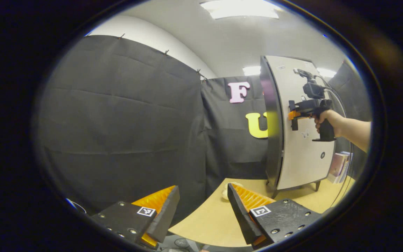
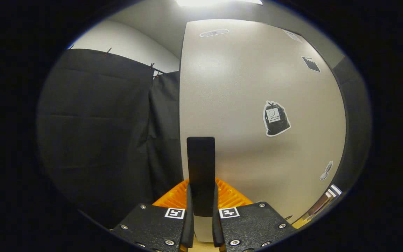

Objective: Open the cabinet door with the right hand, grasp the bottle in the cabinet with the left hand and place it on the coaster, then close the cabinet door with the right hand.

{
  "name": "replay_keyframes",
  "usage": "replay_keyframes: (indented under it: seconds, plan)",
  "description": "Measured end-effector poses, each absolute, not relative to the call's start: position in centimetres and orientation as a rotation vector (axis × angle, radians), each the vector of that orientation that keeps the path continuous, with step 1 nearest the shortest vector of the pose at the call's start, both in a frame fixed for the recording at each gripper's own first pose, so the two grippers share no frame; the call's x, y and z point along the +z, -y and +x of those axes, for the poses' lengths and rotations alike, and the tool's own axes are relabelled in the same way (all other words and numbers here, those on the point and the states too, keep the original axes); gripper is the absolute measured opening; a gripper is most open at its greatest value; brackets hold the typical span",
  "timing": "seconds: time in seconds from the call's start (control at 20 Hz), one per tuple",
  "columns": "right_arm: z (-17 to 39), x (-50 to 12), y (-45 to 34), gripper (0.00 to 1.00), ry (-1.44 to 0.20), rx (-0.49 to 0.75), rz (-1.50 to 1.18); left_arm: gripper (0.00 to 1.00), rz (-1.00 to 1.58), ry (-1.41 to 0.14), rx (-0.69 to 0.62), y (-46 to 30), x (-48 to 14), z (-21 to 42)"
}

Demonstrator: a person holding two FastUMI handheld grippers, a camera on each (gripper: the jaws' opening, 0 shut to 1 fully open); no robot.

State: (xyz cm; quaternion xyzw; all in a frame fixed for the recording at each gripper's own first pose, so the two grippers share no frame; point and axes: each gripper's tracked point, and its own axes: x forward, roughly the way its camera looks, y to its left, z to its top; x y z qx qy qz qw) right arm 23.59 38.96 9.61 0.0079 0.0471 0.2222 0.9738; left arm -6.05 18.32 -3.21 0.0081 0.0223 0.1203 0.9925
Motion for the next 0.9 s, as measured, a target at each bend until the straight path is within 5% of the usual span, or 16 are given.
replay_keyframes:
  seconds: [0.9]
  plan:
    - [22.8, 9.6, -37.5, 0.2, -0.142, 0.637, 0.043, 0.86, 0.032, -0.006, 0.104, -9.5, -1.3, -2.8]
